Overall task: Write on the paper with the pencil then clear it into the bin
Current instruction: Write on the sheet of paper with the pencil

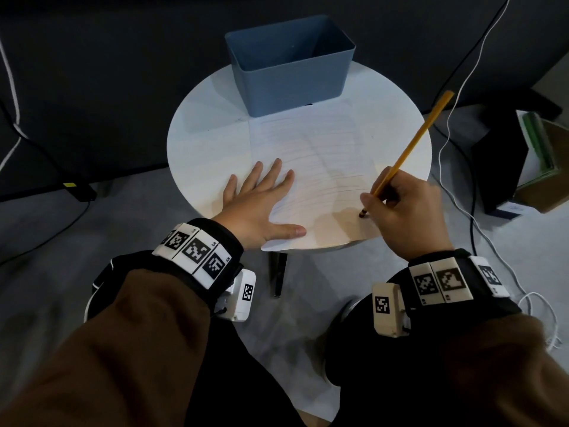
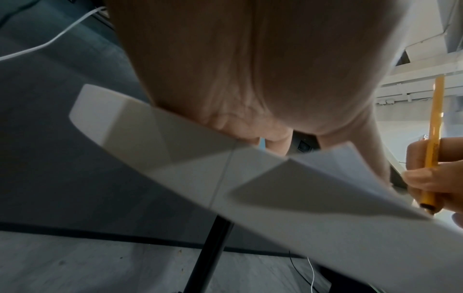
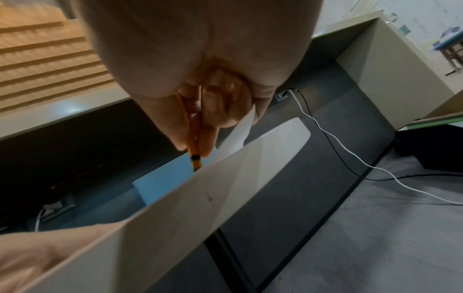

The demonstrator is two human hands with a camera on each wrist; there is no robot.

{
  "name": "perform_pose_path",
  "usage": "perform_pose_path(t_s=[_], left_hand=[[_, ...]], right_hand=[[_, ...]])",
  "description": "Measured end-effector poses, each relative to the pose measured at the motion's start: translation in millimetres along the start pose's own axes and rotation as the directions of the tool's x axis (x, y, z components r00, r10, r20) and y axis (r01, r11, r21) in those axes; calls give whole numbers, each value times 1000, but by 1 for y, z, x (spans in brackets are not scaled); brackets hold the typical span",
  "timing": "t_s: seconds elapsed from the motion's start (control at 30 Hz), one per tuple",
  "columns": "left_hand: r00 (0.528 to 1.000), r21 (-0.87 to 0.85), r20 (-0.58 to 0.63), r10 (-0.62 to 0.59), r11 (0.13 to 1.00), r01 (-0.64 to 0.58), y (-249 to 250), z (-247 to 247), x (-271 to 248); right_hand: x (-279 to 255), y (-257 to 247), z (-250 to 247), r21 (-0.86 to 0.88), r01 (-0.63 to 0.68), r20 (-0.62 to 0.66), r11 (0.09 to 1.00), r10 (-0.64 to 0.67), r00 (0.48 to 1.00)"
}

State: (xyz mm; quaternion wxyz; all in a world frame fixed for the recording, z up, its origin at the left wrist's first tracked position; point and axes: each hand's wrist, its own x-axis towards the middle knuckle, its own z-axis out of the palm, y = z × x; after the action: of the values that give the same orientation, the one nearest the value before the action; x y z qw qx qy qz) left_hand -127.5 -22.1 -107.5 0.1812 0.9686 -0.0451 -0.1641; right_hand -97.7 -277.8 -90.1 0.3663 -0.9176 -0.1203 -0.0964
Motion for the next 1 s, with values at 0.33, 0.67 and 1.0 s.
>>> perform_pose_path(t_s=[0.33,0.67,1.0], left_hand=[[1000,-1,-6,2,1000,-2,0,0,0],[999,-48,-49,21,999,-23,0,2,-4],[932,-588,-339,-130,803,-102,-21,-11,-18]], right_hand=[[-2,-4,-7,35,33,68,999,-35,997],[1,-10,-4,23,-3,-33,1000,3,999],[-4,-53,42,321,32,133,946,-79,988]])
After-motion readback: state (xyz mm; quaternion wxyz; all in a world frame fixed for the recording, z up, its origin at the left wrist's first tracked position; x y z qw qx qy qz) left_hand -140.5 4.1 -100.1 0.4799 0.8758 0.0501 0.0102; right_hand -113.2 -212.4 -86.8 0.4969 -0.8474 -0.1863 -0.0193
